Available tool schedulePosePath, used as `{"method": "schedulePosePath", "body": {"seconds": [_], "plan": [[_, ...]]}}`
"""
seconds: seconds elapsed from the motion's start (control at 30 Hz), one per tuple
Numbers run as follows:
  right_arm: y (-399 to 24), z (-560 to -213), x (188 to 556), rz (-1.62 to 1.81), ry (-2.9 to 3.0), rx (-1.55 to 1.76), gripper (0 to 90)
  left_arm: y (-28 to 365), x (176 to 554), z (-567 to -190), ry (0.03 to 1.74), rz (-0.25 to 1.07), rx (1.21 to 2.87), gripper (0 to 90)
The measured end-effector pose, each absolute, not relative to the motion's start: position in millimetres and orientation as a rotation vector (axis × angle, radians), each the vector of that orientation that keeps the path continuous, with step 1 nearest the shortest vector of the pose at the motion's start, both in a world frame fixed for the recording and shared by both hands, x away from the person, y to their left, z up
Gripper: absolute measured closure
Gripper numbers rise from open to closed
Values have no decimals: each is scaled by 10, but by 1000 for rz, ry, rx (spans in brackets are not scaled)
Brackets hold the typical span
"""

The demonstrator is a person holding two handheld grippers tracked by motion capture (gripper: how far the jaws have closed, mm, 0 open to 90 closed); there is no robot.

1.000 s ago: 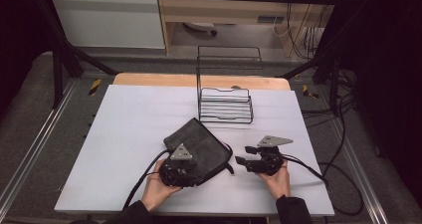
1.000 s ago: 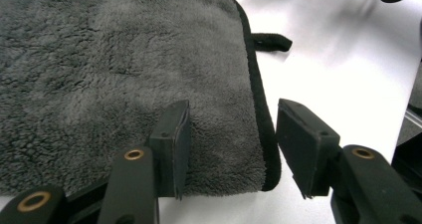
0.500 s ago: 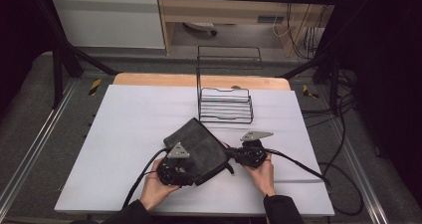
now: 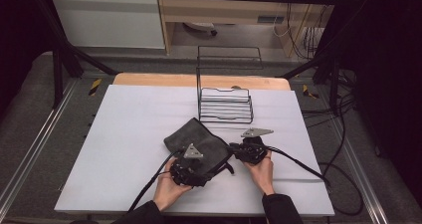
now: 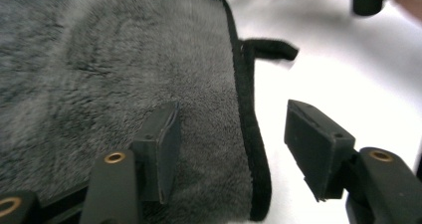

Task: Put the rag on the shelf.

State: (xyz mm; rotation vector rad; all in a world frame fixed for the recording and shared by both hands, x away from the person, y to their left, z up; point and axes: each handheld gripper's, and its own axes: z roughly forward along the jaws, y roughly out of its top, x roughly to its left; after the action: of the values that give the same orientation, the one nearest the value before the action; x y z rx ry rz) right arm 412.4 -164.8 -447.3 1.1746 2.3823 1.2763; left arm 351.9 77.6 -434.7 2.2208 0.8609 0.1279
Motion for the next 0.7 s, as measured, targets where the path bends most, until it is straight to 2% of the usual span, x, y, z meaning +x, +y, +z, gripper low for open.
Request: {"method": "schedulePosePath", "body": {"seconds": [0.07, 0.1, 0.33, 0.4, 0.43, 0.67, 0.7], "plan": [[-1652, -4462, 4109, 1274, 2380, 1177, 706, 761, 3517, -4359, 862, 147, 2231, 451], [-1658, -4455, 4101, 1272, 2381, 1169, 695, 746, 3505, -4365, 864, 198, 2242, 499], [-1695, -4383, 4035, 1296, 2358, 1148, 564, 761, 3535, -4370, 874, 208, 2261, 658], [-1695, -4373, 4022, 1304, 2356, 1154, 559, 759, 3539, -4368, 878, 211, 2267, 690], [-1700, -4361, 3985, 1311, 2368, 1142, 555, 764, 3543, -4364, 879, 202, 2270, 756], [-1687, -4419, 3816, 1288, 2434, 1120, 605, 815, 3538, -4325, 858, 184, 2259, 812], [-1669, -4465, 3776, 1262, 2466, 1125, 640, 830, 3537, -4313, 854, 179, 2259, 818]]}}
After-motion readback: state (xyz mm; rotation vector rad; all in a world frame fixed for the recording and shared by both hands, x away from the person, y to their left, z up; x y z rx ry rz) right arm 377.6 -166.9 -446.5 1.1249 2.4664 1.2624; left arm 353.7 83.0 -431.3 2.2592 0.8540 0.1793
